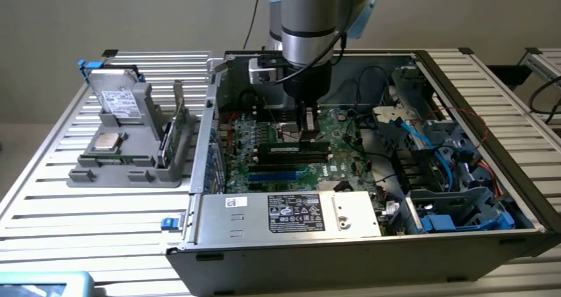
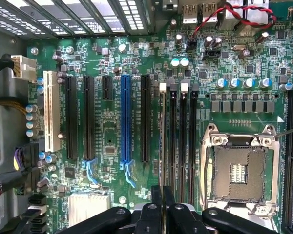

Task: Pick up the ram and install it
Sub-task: 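Insert the ram into the slot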

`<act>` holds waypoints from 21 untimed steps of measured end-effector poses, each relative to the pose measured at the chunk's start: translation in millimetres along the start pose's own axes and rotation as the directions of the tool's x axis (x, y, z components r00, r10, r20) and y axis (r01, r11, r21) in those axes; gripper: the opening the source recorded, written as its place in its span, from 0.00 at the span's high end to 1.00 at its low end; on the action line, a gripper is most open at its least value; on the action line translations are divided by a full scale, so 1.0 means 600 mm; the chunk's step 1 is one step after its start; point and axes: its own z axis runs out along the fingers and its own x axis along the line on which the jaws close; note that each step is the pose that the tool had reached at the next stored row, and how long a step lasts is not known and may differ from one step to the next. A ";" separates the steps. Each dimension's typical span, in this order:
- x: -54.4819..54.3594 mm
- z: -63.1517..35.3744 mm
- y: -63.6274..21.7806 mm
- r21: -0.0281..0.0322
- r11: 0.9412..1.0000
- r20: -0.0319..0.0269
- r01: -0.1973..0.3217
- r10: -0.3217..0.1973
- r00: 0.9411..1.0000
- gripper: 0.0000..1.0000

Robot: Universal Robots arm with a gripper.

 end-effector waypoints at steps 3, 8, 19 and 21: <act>0.000 0.000 0.000 0.001 1.000 0.000 0.000 0.000 1.000 0.87; 0.000 0.002 0.001 0.003 1.000 0.000 0.000 0.000 1.000 0.87; -0.001 0.007 0.004 0.010 1.000 0.000 -0.001 0.001 1.000 0.87; -0.001 0.008 0.005 0.012 1.000 0.000 -0.001 0.001 1.000 0.87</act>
